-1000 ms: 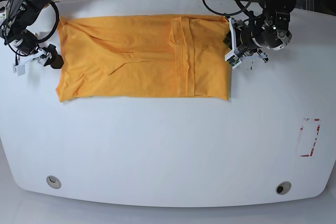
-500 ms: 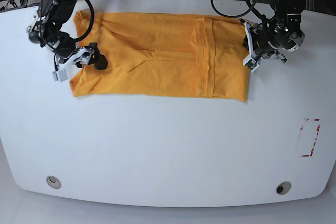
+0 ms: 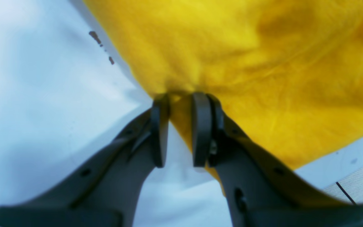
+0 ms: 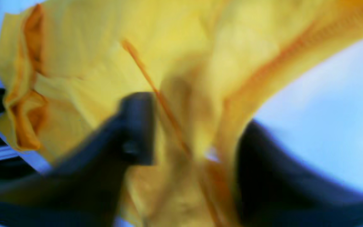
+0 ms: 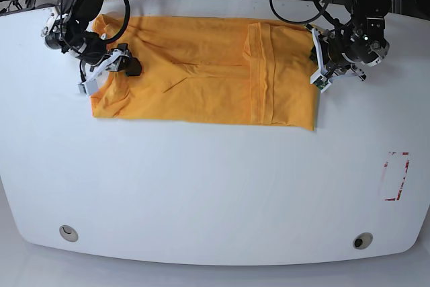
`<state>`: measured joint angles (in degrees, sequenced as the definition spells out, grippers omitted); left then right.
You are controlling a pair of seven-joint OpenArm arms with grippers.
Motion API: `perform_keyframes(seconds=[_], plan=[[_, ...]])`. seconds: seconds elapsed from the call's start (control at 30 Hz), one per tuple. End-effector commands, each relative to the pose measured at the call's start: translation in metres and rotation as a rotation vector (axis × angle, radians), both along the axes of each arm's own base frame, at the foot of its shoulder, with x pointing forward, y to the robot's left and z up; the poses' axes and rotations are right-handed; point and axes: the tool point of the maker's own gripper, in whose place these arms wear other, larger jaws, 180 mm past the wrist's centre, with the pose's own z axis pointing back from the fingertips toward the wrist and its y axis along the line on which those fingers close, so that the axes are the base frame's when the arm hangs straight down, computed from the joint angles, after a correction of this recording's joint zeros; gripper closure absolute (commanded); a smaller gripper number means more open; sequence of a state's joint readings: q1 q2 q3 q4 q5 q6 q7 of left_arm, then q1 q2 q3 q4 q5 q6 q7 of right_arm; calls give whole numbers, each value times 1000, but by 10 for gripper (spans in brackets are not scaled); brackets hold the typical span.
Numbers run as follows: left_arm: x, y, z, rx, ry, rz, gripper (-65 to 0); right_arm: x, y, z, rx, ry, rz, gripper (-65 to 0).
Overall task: Fold the T-shirt properly
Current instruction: 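Fold the shirt in half bringing both grippers toward each other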
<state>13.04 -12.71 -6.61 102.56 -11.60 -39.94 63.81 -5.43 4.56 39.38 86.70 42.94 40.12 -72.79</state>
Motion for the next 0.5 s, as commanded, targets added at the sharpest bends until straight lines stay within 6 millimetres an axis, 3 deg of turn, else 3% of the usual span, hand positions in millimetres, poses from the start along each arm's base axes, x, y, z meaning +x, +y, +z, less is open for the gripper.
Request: perform_keyframes(seconds=[0.0, 0.03, 0.2, 0.33, 0.47], plan=[[3, 2, 4, 7, -11, -1, -107, 0, -6, 1, -26, 8, 9, -29], [3, 2, 4, 7, -11, -1, -107, 3, -6, 3, -28, 3, 11, 0], [15, -10, 9, -22, -40, 7, -107, 7, -17, 11, -98, -16, 22, 0], [27, -22, 12, -37, -65, 17, -107, 18, -27, 39, -216, -99, 28, 0], [43, -44, 1, -88, -42, 44, -107, 32, -31, 64, -278, -173, 35, 0]])
